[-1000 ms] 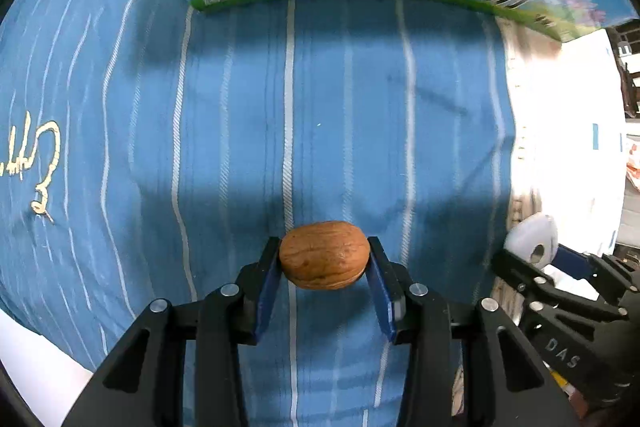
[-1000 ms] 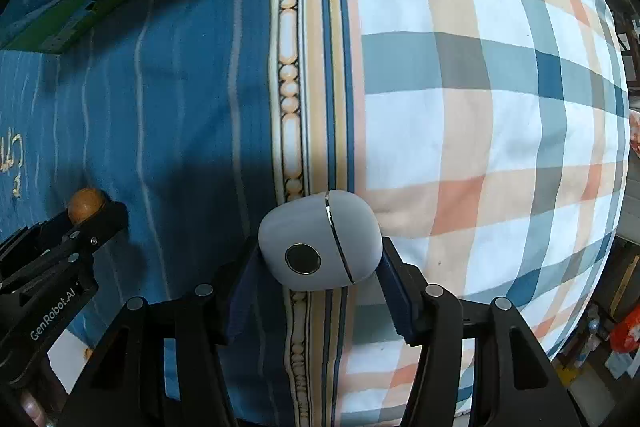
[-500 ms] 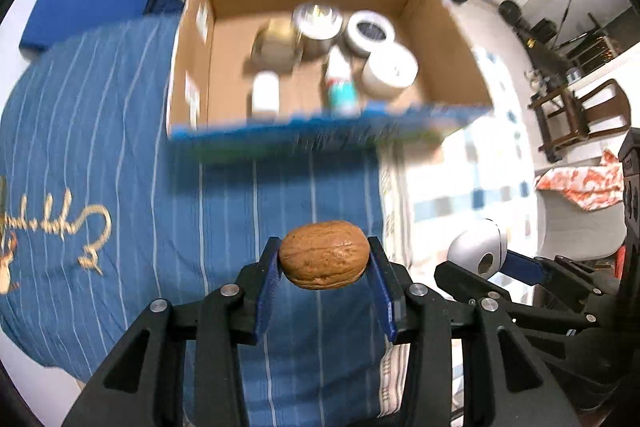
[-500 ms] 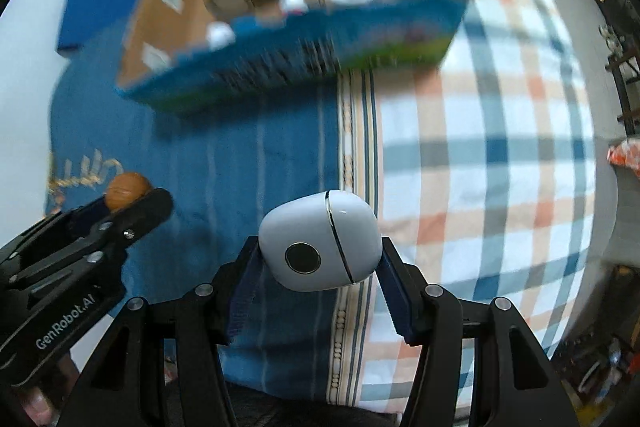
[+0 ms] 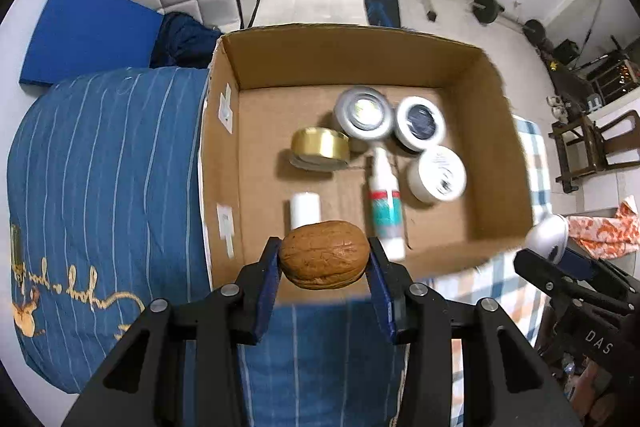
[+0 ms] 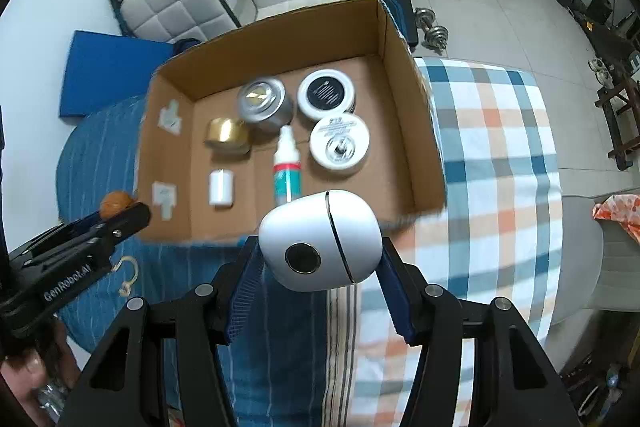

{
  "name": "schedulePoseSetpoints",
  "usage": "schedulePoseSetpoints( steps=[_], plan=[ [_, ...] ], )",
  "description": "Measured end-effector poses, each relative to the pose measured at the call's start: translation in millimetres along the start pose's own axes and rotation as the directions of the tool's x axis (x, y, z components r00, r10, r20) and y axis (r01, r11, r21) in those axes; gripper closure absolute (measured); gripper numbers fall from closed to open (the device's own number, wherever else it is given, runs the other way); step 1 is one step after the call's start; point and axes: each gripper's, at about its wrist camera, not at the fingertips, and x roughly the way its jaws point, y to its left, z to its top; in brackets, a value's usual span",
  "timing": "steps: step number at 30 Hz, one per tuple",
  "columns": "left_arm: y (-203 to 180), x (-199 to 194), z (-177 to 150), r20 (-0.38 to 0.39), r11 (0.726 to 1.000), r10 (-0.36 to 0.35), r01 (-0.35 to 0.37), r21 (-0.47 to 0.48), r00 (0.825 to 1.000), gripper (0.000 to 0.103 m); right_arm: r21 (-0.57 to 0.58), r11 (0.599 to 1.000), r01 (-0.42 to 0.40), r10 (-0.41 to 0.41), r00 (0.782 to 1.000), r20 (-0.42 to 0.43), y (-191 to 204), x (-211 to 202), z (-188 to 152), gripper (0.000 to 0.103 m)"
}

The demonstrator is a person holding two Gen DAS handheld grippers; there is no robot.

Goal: Organize rigid objects
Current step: 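Carry the walnut and white egg-shaped device with both tools into the box, then open both tools to release the walnut and device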

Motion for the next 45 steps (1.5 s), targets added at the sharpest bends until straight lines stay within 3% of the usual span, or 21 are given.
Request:
schedulePoseSetpoints(
  steps=[5, 8, 14, 18, 30, 35, 43, 45],
  plan=[
    [15.6, 35.9, 37.8, -0.076, 1.000, 0.022, -0.023, -0.012, 0.997, 0.064, -0.008, 0.999, 0.042, -0.043, 0.996, -0.073, -6.2, 47.5, 42.6, 0.044],
    [19.1, 63.4, 48.5, -0.157, 1.000, -0.010, 0.006, -0.027, 0.988, 0.064, -0.014, 0.998, 0.054, -0.056, 0.988, -0.143, -5.7, 79.4, 54.5, 0.044],
    [9.9, 114.1, 51.0, -0.292, 0.999, -0.044, 0.039, -0.021, 0.955, 0.064, -0.027, 0.998, 0.051, -0.056, 0.957, -0.283, -7.0, 133.0, 56.5, 0.044],
    [3.5, 138.6, 49.8, -0.339, 1.000, -0.028, 0.027, -0.008, 0.940, 0.064, -0.042, 0.996, 0.083, -0.092, 0.944, -0.317, -8.6, 153.4, 56.8, 0.044],
    [-19.7, 171.5, 58.8, -0.413, 0.998, 0.023, 0.001, 0.056, 0.910, 0.064, -0.023, 0.989, 0.146, -0.145, 0.926, -0.349, -28.3, 183.7, 62.7, 0.044],
    [-26.1, 180.3, 55.4, -0.415, 0.998, 0.036, -0.011, 0.062, 0.909, 0.064, 0.024, 0.992, 0.128, -0.112, 0.933, -0.341, -46.5, 185.4, 65.1, 0.044],
    [-21.8, 177.5, 46.2, -0.414, 1.000, 0.015, -0.007, 0.019, 0.910, 0.058, -0.003, 0.992, 0.124, -0.117, 0.935, -0.334, -48.8, 178.2, 62.1, 0.043],
    [-19.8, 170.8, 44.0, -0.397, 1.000, 0.010, -0.006, 0.010, 0.918, 0.049, -0.008, 0.991, 0.131, -0.127, 0.939, -0.319, -50.5, 172.4, 62.3, 0.043]
  ],
)
